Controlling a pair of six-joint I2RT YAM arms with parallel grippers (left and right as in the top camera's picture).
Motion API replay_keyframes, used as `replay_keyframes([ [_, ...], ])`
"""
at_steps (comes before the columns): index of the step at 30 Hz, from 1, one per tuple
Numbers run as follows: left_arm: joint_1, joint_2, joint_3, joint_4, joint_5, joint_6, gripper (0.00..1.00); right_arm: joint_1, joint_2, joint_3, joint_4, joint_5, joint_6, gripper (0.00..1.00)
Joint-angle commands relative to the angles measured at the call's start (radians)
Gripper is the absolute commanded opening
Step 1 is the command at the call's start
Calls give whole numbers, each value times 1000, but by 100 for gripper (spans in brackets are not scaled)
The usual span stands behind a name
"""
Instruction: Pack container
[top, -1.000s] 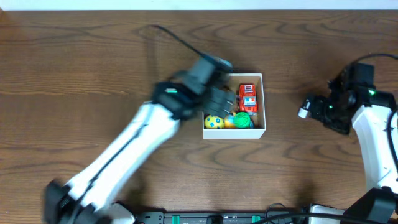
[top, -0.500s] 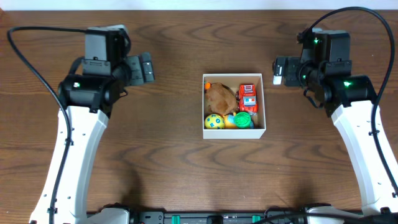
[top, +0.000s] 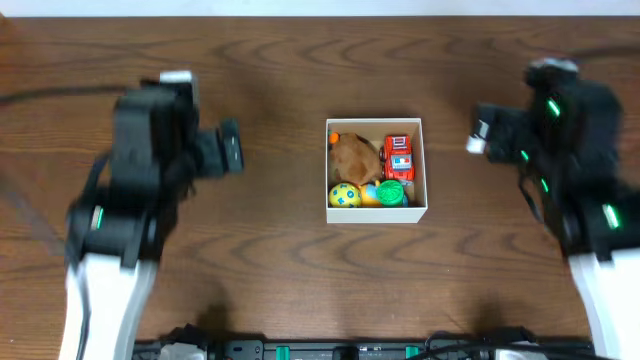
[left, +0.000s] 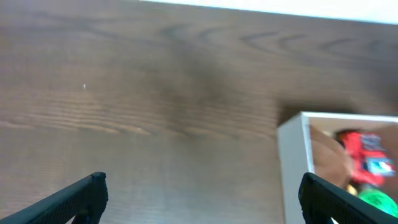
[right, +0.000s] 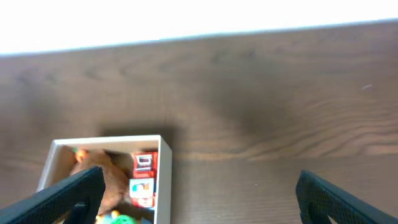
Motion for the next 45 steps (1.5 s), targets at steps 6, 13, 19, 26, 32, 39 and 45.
replay_keyframes([
  [6, -40, -454, -357, -5, -6, 16, 98, 4, -452, -318, -66, 87, 63, 99],
  [13, -40, -727, -551, -32, -6, -64, 98, 4, -745, -481, -159, 122, 63, 99],
  [19, -40, -748, -557, -35, -6, -81, 98, 4, -781, -487, -153, 118, 63, 99],
  [26, -40, -748, -557, -58, -6, -81, 98, 4, -781, -487, -220, 118, 63, 99],
  [32, -40, -748, -557, -59, -6, -81, 98, 4, -781, -487, -317, 118, 63, 99],
  [39, -40, -748, -557, -59, -6, -81, 98, 4, -781, -487, -377, 118, 63, 99],
  [45, -40, -748, -557, -59, -6, -81, 98, 3, -818, -490, -360, 66, 62, 99],
])
